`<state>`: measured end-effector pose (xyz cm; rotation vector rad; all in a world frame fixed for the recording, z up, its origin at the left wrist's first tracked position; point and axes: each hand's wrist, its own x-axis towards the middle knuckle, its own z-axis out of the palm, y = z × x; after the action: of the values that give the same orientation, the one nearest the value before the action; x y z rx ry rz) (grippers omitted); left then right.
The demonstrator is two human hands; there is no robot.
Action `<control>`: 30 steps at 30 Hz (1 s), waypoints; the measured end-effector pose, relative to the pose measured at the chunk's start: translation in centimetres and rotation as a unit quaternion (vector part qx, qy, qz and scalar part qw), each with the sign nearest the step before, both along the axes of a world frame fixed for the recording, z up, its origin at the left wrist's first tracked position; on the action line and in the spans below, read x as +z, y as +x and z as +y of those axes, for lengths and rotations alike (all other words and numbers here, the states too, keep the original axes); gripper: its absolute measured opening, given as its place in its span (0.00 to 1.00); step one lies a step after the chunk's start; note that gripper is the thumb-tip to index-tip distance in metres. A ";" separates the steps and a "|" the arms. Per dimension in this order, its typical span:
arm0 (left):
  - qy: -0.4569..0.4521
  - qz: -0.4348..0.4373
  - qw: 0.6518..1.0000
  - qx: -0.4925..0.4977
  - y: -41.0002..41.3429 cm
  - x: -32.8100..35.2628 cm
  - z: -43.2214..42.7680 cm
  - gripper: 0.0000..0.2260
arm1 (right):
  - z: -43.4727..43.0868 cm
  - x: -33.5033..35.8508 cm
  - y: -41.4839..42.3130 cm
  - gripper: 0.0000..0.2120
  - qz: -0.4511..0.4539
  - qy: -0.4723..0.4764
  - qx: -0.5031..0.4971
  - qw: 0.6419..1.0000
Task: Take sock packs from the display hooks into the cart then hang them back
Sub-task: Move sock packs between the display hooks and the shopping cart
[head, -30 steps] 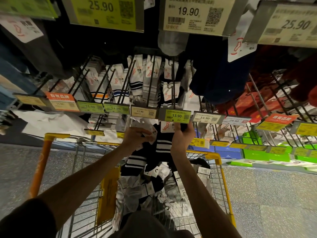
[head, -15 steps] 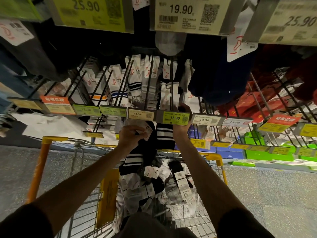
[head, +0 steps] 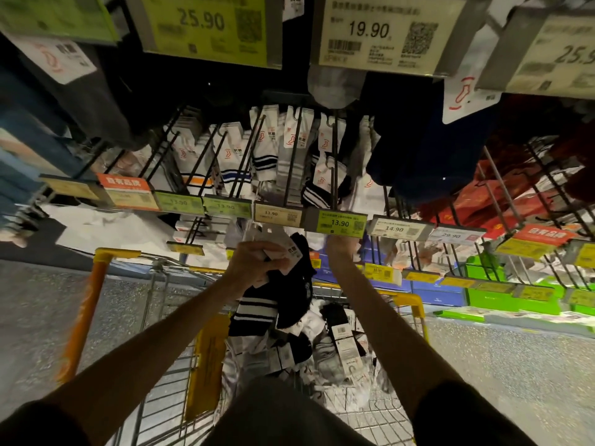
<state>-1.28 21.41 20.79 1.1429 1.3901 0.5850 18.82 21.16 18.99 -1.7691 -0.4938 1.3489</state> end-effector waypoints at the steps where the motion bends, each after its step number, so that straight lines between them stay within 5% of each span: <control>1: -0.010 -0.016 1.000 0.001 0.0 0.1 -0.5 0.12 | -0.4 0.4 -0.8 0.12 -0.030 0.000 -0.003 1.000; 5: -0.009 -0.049 0.999 -0.013 -0.3 0.3 -2.4 0.21 | -5.6 -0.2 -3.8 0.09 0.042 0.015 0.088 0.995; 8: 0.023 -0.043 0.997 -0.062 -0.5 0.5 -4.1 0.28 | -9.4 -0.7 -4.4 0.19 0.075 0.050 0.124 0.988; 14: 0.045 -0.073 0.995 -0.056 -1.3 2.3 -7.8 0.24 | -13.2 2.8 -4.1 0.20 0.082 0.068 0.139 0.985; 23: 0.072 -0.121 0.988 -0.064 -4.2 6.2 -11.1 0.25 | -16.9 7.6 -6.1 0.19 0.061 0.113 0.047 0.991; 28: 0.144 -0.146 0.978 -0.031 -6.0 9.0 -12.1 0.12 | -18.7 10.4 -6.8 0.15 0.049 0.153 -0.045 0.986; 30: 0.171 -0.149 0.974 -0.023 -6.6 10.1 -11.8 0.19 | -19.0 12.0 -7.2 0.16 0.053 0.184 -0.042 0.981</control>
<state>-7.91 9.65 30.94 1.2934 1.0252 0.9489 11.60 2.19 30.98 -1.3934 -0.5623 1.1990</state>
